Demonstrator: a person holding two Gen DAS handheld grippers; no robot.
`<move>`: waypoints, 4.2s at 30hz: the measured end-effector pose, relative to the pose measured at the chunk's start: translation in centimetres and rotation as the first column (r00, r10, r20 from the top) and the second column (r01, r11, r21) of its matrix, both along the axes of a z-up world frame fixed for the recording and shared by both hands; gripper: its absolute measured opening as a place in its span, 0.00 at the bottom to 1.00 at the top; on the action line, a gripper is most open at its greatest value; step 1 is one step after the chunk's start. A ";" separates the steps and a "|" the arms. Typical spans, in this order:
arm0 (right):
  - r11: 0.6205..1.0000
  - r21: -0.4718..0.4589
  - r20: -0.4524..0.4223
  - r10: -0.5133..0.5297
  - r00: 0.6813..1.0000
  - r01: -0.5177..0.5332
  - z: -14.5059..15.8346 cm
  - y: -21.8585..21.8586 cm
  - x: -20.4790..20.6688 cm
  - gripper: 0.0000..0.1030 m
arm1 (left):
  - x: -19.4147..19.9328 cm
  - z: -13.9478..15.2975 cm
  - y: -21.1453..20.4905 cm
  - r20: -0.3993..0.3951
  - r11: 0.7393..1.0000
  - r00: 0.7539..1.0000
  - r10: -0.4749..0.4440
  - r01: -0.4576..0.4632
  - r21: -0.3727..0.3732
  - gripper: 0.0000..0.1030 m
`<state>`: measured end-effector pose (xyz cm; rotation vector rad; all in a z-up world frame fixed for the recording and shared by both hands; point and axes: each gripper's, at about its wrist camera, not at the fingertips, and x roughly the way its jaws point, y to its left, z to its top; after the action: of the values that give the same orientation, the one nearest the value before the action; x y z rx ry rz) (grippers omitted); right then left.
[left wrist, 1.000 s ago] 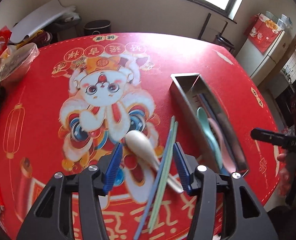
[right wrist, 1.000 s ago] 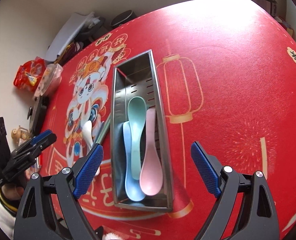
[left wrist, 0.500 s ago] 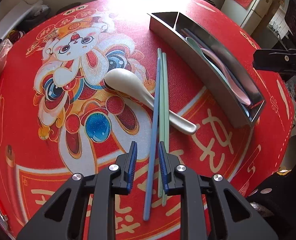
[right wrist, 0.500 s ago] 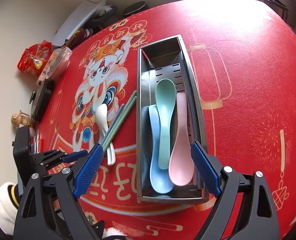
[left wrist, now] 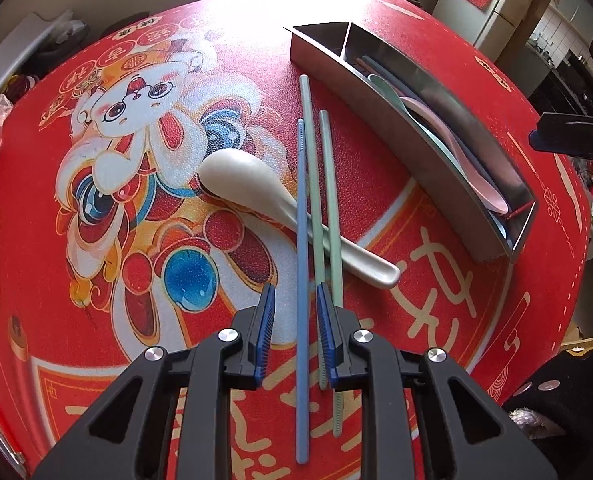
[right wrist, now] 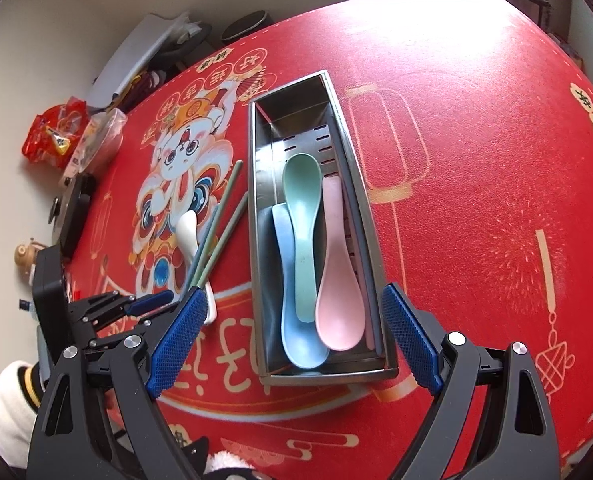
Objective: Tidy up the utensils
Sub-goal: 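Grasp another blue chopstick from the table with the left tool, then grasp a mint-green chopstick with the right tool while the left lifts the blue chopstick, then carry the mint-green chopstick with the right tool down into the tray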
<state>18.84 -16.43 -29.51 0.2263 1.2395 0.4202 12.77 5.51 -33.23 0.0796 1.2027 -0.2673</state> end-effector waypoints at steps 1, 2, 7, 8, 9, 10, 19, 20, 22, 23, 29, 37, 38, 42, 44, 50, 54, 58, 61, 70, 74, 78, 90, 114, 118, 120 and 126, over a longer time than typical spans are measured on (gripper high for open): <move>1.000 -0.001 0.000 -0.005 1.000 0.005 0.0 -0.1 -0.1 0.84 | 0.1 0.0 0.0 0.001 1.000 1.000 -0.002 0.002 0.000 0.20; 1.000 -0.001 0.001 -0.009 1.000 0.009 0.1 -0.2 -0.2 0.84 | 0.2 0.1 0.0 0.002 1.000 1.000 -0.004 0.004 0.003 0.20; 1.000 -0.002 0.006 -0.025 1.000 0.025 0.3 -0.6 -0.5 0.84 | 0.3 0.2 0.6 -0.001 1.000 1.000 0.010 -0.010 -0.001 0.16; 1.000 -0.001 0.005 -0.029 1.000 0.029 0.3 -0.7 -0.5 0.84 | 0.3 0.1 0.7 -0.006 1.000 1.000 0.009 -0.009 0.001 0.16; 0.999 0.000 0.003 -0.032 0.999 0.032 0.2 -0.7 -0.6 0.84 | 0.3 0.0 0.7 -0.011 1.000 1.000 0.005 -0.005 0.008 0.16; 0.999 0.001 0.001 -0.034 0.999 0.034 0.2 -0.7 -0.6 0.84 | 0.2 -0.2 0.6 -0.015 1.000 1.000 0.000 0.000 0.022 0.16; 1.000 -0.006 -0.007 -0.021 1.000 0.021 0.1 -0.2 -0.9 0.84 | 0.3 -0.7 0.3 -0.003 0.999 1.000 0.011 -0.011 0.043 0.16; 1.000 -0.007 -0.008 -0.018 1.000 0.018 0.0 -0.1 -0.9 0.84 | 0.4 -0.7 0.2 0.001 0.999 1.000 0.014 -0.014 0.045 0.16; 1.000 -0.008 -0.014 -0.011 1.000 0.011 -0.1 0.1 -1.0 0.84 | 0.6 -0.8 0.1 0.007 0.999 1.000 0.020 -0.021 0.049 0.16; 1.000 -0.008 -0.017 -0.007 1.000 0.007 -0.1 0.2 -1.0 0.84 | 0.7 -0.7 0.0 0.009 0.998 1.000 0.024 -0.024 0.052 0.16; 1.000 0.011 -0.029 0.016 0.999 -0.016 -0.2 0.8 -1.2 0.83 | 0.0 -0.7 0.7 0.023 0.998 0.998 0.065 -0.065 0.017 0.05; 0.998 0.017 -0.019 0.060 0.998 -0.060 0.1 2.5 -1.2 0.78 | -2.4 1.5 4.2 0.053 0.966 0.971 0.234 -0.227 -0.121 0.05; 0.998 0.015 -0.023 0.068 0.997 -0.067 0.1 2.9 -1.1 0.74 | -2.8 1.9 4.5 0.058 0.960 0.965 0.255 -0.246 -0.136 0.05; 0.994 0.009 -0.030 0.106 0.994 -0.106 -0.1 4.6 -0.9 0.69 | -4.3 3.2 6.0 0.072 0.932 0.943 0.325 -0.306 -0.195 0.05; 0.991 0.007 -0.030 0.134 0.991 -0.134 -0.1 5.8 -0.9 0.63 | -5.0 3.7 6.6 0.077 0.920 0.934 0.349 -0.327 -0.214 0.05; 0.973 -0.008 -0.052 0.231 0.972 -0.232 -0.7 9.9 -0.5 0.33 | -6.5 5.1 8.7 0.107 0.889 0.904 0.413 -0.375 -0.261 0.05; 0.946 -0.114 -0.091 0.295 0.951 -0.304 -2.3 13.1 0.0 0.24 | -7.4 5.7 10.0 0.128 0.871 0.886 0.446 -0.396 -0.292 0.05; 0.932 -0.162 -0.151 0.301 0.942 -0.324 -4.3 15.4 0.8 0.24 | -8.1 5.6 10.8 0.134 0.858 0.876 0.464 -0.406 -0.314 0.05; 0.938 -0.178 -0.180 0.265 0.947 -0.297 -5.4 16.1 1.5 0.24 | -8.6 5.4 11.5 0.129 0.847 0.867 0.481 -0.421 -0.326 0.05; 0.949 -0.203 -0.211 0.197 0.957 -0.240 -6.5 16.7 2.4 0.22 | -9.7 5.1 13.1 0.119 0.830 0.856 0.503 -0.440 -0.342 0.05; 0.943 -0.206 -0.208 0.218 0.953 -0.261 -6.7 17.5 2.1 0.20 | -9.4 5.1 13.2 0.119 0.832 0.859 0.498 -0.434 -0.346 0.05; 0.937 -0.208 -0.193 0.242 0.951 -0.281 -6.5 17.7 1.7 0.15 | -9.1 5.0 12.9 0.119 0.837 0.865 0.488 -0.425 -0.345 0.05; 0.965 -0.138 -0.168 0.199 0.965 -0.223 -6.3 15.1 0.6 0.06 | -9.0 4.3 12.8 0.085 0.821 0.863 0.499 -0.438 -0.367 0.05; 0.975 0.058 -0.013 0.217 0.976 -0.215 -2.4 13.5 -0.2 0.06 | -8.7 5.6 11.6 0.107 0.822 0.852 0.513 -0.452 -0.346 0.05; 0.978 0.056 0.014 0.201 0.979 -0.202 -1.7 12.4 0.0 0.06 | -8.4 6.0 11.1 0.113 0.832 0.854 0.508 -0.452 -0.322 0.05; 0.979 0.048 0.038 0.198 0.979 -0.200 -1.1 12.0 0.0 0.06 | -8.3 6.2 10.9 0.117 0.835 0.854 0.507 -0.453 -0.313 0.05; 0.981 0.046 0.138 0.179 0.974 -0.187 1.3 10.3 0.9 0.06 | -7.9 6.9 10.2 0.131 0.840 0.853 0.506 -0.453 -0.298 0.05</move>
<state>19.71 -6.10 -28.24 0.1319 1.1213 0.6225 4.83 15.75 -26.32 -0.4148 0.9353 0.0344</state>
